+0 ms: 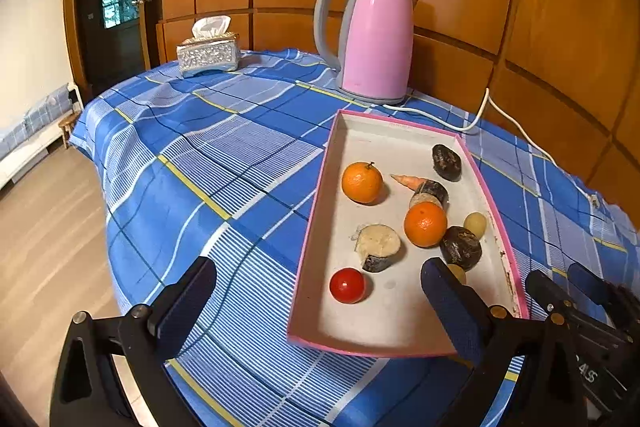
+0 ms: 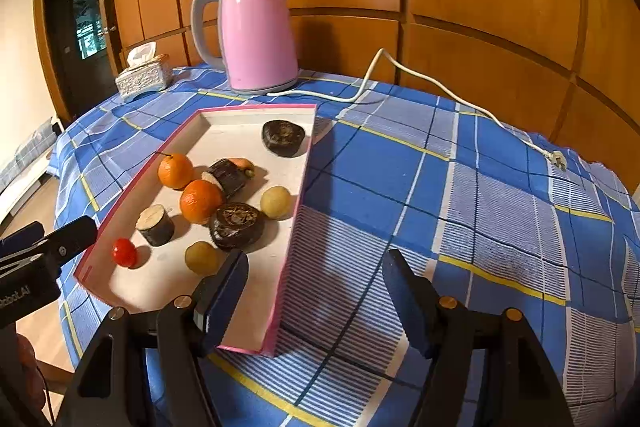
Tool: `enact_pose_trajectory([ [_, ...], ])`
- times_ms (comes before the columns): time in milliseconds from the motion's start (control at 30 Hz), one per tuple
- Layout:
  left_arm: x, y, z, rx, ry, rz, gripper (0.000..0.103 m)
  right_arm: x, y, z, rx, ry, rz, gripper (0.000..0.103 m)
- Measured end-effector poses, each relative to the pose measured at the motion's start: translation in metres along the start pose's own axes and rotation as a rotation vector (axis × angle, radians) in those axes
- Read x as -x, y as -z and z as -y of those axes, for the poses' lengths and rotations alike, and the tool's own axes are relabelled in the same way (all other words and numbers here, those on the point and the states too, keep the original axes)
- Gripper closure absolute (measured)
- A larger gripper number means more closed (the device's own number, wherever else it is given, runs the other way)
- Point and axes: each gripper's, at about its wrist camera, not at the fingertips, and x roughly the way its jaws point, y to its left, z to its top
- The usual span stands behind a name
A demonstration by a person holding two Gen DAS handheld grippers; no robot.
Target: Organize fruits
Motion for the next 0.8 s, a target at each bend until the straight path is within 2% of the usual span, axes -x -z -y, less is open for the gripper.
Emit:
enact_pose_trajectory([
  [367, 0.0063, -0.0012, 0.0023, 0.001, -0.060, 0.041, 0.000, 0.0020, 0.0007, -0.0020, 0.005, 0.007, 0.011, 0.032],
  [800, 0.0074, -0.0012, 0.0045, 0.000, -0.055, 0.043, 0.000, 0.0027, -0.0002, -0.0017, 0.003, 0.012, 0.022, 0.032],
])
